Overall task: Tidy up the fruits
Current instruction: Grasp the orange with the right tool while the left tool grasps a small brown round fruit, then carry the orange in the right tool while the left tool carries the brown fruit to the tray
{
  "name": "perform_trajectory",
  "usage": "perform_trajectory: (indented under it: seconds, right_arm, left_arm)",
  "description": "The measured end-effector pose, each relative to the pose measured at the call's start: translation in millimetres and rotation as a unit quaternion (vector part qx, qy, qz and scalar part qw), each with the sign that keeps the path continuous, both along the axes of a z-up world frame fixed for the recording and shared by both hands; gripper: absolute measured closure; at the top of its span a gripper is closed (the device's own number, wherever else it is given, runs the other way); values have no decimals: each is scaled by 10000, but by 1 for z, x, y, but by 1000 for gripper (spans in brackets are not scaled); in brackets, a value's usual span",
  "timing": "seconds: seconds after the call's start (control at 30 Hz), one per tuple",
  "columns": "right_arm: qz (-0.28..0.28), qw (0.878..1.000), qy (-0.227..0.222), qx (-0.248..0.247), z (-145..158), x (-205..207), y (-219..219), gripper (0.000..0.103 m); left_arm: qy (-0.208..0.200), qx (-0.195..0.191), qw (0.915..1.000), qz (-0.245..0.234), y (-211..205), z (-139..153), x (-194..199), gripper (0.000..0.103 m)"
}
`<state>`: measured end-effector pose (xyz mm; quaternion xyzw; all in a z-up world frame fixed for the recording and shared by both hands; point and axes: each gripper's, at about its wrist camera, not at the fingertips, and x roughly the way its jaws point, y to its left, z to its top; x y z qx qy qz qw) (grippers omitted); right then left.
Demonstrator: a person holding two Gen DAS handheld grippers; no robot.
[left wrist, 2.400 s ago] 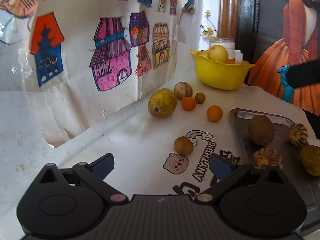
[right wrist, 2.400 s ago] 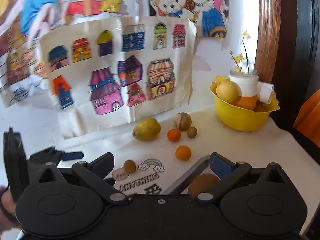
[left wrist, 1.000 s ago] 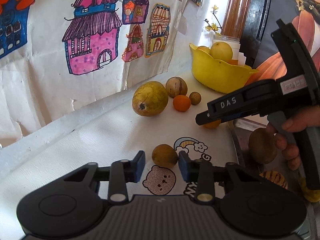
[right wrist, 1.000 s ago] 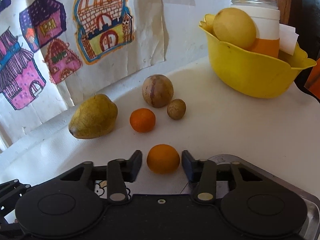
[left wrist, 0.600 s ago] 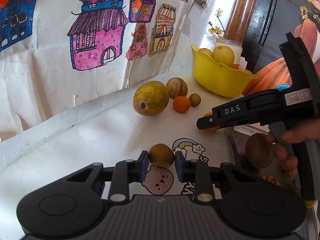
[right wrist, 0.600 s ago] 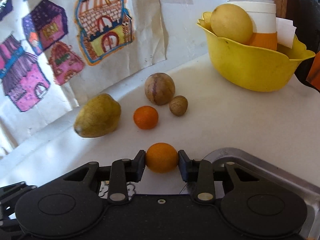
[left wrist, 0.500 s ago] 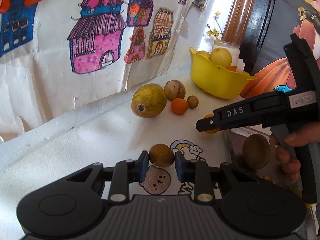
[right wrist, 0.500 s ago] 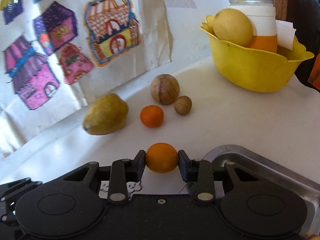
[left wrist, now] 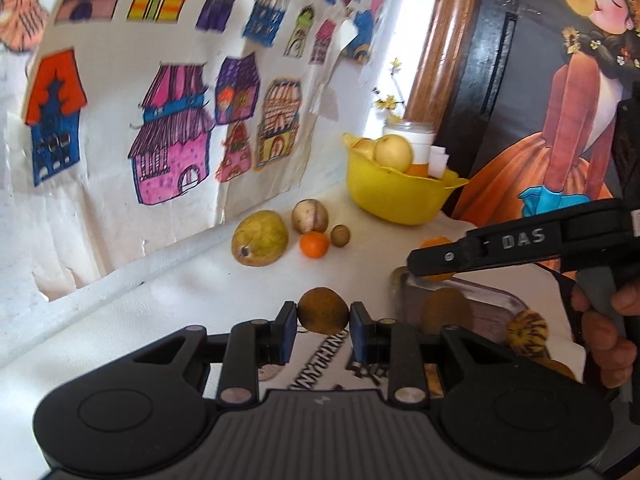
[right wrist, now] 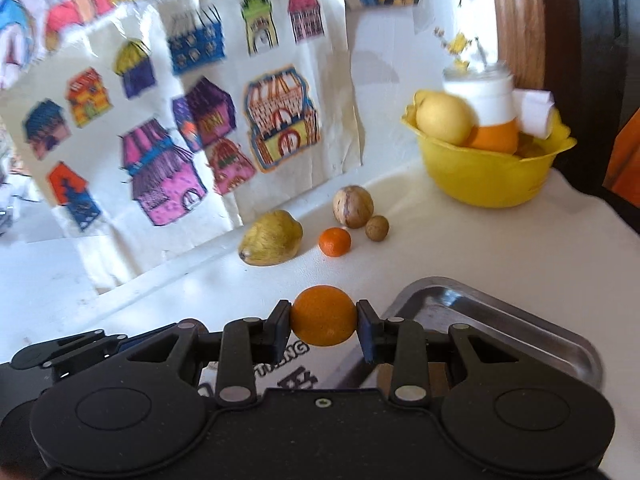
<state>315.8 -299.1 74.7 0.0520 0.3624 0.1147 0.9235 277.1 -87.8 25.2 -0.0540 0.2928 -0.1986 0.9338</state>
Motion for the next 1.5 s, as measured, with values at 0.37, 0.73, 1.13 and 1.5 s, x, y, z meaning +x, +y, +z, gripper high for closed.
perform_trajectory:
  seconds: [0.37,0.73,1.13,1.5]
  right_arm:
    - [12,9996,-265,-127,14,-83,-33,66]
    - [-32,9998,-102,-163,-11,-145,-51,66]
    - [-105,9995,-11,-287,-48,-175,-39,66]
    - [-286,9966,-10,-770,-78,-181,-36,66]
  left_arm:
    - [1,-41,9999,-132,-20,6,-51,72]
    - [272,4,9993,-268,-32,-13,-75,72]
    - [459,119,9977,-478,-39,-27,-77,72]
    - [570,237,9956,-706,-51,-37,-72,72]
